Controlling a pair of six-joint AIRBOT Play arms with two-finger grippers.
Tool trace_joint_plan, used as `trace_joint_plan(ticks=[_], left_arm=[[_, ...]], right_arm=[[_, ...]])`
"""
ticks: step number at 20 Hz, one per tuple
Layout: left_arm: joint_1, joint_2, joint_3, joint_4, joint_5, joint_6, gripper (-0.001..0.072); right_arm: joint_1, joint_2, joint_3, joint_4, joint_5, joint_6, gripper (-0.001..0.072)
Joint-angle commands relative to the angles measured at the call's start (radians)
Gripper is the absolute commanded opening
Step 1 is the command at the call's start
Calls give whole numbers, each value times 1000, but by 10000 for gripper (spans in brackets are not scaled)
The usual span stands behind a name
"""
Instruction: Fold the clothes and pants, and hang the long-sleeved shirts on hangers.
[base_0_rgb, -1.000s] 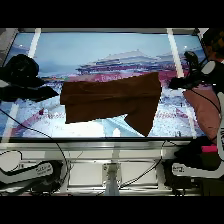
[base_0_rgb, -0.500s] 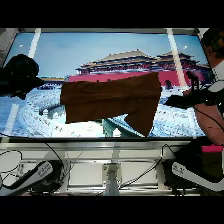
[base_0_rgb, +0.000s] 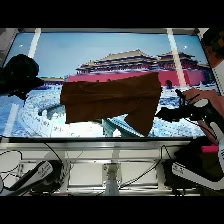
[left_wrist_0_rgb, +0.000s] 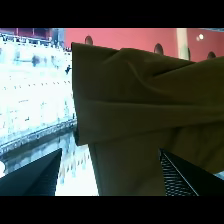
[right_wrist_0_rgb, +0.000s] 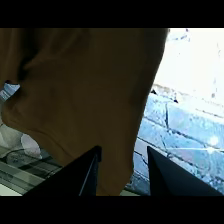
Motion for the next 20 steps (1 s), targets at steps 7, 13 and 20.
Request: trace_joint_plan(ticks=[7, 13, 20], left_arm=[[1, 0, 1, -1, 0, -3, 689], [1, 0, 0, 1, 0, -3, 689], [11, 0, -41, 213, 13, 1, 688]], right_arm=[[1, -133, -17, 75, -58, 19, 448], [115, -148, -17, 80, -134, -24, 438], [124, -144, -17, 35, -135, -48, 15]])
